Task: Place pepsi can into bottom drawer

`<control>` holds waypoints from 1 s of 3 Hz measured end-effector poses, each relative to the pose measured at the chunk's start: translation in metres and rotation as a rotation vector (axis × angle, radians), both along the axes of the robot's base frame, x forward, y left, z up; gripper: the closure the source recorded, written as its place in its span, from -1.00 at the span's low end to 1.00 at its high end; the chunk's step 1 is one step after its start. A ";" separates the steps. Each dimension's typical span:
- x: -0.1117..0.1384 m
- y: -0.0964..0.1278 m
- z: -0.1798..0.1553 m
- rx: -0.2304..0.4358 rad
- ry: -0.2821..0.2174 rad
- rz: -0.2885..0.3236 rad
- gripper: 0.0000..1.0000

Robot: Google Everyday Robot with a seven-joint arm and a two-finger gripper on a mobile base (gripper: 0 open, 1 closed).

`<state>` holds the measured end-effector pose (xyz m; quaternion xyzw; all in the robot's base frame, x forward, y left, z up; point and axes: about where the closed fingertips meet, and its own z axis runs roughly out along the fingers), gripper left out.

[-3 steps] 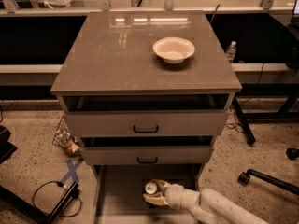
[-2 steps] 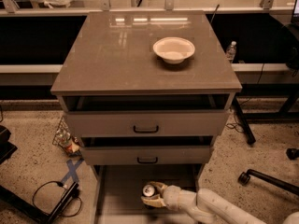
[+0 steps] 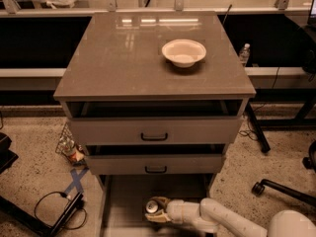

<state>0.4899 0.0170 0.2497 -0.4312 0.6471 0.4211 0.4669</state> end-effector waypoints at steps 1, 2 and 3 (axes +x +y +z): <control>-0.002 0.002 -0.025 -0.043 -0.014 0.032 1.00; -0.004 0.002 -0.036 -0.077 -0.016 0.047 1.00; -0.005 0.003 -0.048 -0.117 0.003 0.052 1.00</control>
Offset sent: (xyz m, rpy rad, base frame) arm -0.0035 -0.0025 -0.0488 -0.1226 -0.0221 0.0576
